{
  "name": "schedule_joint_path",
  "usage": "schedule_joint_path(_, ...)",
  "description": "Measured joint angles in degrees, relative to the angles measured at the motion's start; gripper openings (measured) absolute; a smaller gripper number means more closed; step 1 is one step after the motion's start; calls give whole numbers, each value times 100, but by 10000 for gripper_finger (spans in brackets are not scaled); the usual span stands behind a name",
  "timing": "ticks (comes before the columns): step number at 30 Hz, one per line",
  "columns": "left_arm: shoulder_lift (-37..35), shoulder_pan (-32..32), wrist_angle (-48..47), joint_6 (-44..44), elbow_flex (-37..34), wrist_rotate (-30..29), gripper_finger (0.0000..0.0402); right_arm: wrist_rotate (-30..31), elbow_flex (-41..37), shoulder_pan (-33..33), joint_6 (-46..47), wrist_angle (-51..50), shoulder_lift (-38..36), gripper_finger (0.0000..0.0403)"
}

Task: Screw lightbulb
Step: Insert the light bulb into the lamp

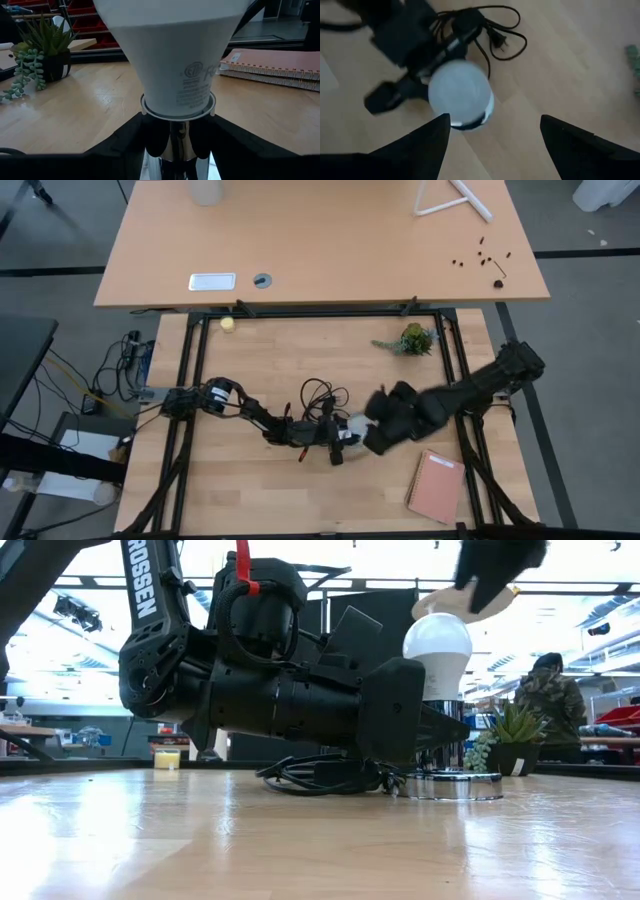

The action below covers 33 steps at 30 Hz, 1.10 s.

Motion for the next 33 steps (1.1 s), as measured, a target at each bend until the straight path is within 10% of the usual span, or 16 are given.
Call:
schedule_joint_path(7,0,0,-16,55,0,-2,196,1175,-1789,1190,725,1105,-403,321)
schedule_joint_path(20,0,-2,30,-138,0,31,196,2955,-5481,1621,-1500,7575,-1077,309)
schedule_joint_path(33,0,0,29,-416,2,137,195,1172,-6357,444,-4274,11991,-21,311)
